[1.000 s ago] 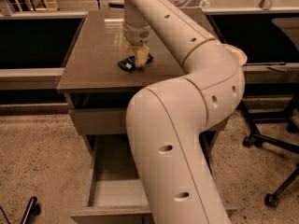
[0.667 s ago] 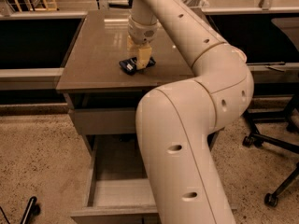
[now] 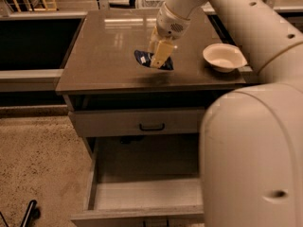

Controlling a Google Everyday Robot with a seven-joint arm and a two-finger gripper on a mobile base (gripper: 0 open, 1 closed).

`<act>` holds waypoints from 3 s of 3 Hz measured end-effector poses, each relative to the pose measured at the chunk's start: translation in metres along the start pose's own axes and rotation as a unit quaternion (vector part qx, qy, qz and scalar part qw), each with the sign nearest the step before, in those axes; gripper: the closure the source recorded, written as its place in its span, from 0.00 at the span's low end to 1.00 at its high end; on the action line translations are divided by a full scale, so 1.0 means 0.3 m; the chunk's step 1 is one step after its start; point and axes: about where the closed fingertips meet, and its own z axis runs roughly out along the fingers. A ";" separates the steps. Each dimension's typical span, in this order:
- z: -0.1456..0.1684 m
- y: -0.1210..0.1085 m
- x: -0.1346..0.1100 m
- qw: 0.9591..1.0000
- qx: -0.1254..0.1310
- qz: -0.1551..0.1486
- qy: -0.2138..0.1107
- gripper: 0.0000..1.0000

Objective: Place rxbar blueberry into middle drawer

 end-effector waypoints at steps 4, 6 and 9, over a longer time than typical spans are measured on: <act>0.014 0.274 -0.093 0.994 0.063 0.044 -0.081 1.00; 0.315 0.443 -0.050 0.994 -0.007 0.064 -0.086 1.00; 0.448 0.594 0.078 0.996 -0.027 0.085 -0.016 1.00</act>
Offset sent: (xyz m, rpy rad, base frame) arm -0.1668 0.0157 -0.1020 0.0524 0.0364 -0.0969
